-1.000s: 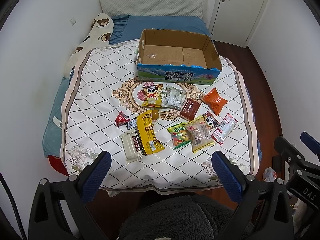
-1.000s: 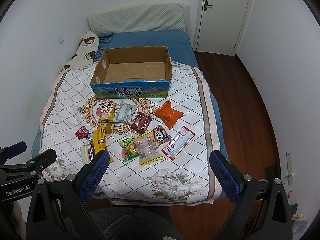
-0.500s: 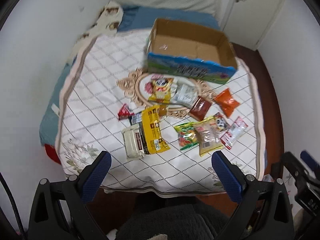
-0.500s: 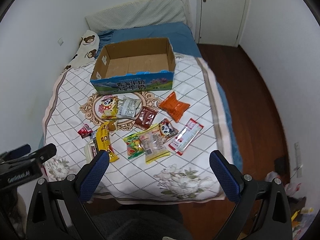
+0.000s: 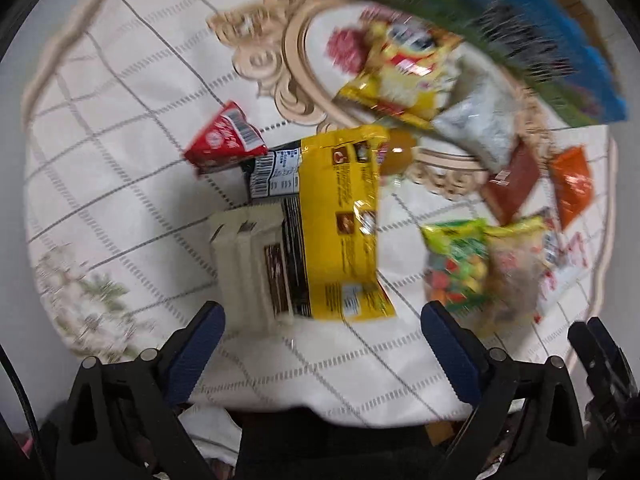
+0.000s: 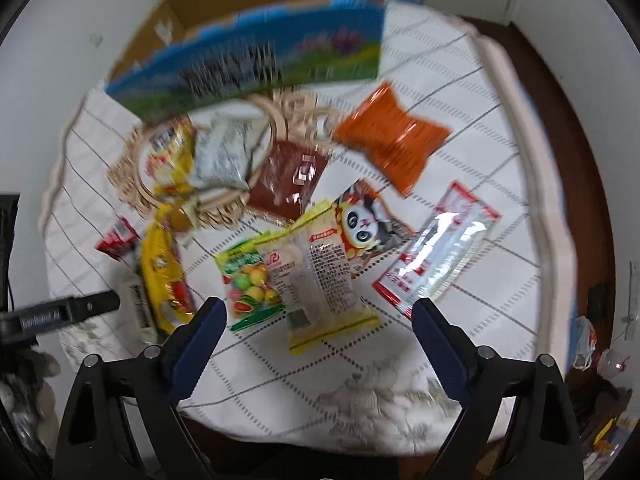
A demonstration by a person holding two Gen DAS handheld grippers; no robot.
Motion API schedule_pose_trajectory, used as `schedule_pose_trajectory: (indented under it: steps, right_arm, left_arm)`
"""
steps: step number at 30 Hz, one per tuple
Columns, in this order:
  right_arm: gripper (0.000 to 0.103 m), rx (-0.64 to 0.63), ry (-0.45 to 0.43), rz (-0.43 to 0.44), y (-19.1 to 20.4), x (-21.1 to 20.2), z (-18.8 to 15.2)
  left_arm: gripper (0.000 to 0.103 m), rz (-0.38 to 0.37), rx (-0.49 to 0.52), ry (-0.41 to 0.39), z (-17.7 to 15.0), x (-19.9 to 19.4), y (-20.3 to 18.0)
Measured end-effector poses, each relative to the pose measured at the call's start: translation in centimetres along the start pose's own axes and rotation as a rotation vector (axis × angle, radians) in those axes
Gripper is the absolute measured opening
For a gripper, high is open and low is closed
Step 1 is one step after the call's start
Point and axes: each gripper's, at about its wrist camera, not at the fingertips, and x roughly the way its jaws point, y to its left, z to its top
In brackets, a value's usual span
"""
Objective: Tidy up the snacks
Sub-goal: 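Grasp the yellow-black biscuit bag with left tool while right tool grasps clear bread bag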
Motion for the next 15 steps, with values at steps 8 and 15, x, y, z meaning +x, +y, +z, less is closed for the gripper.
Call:
schedule_pose_trajectory:
  steps: [8,15]
  right_arm:
    - [0.09,-0.06,0.118,-0.021,1.0,6.8,0.8]
    - [0.084,-0.045,0.168,-0.012,1.2,10.6,1.2]
  left_arm:
    - [0.088,0.077,0.075,0.014,3.5,4.9,-1.3]
    - [0.085,0.136,0.177,0.0,1.9,6.5,-5.0]
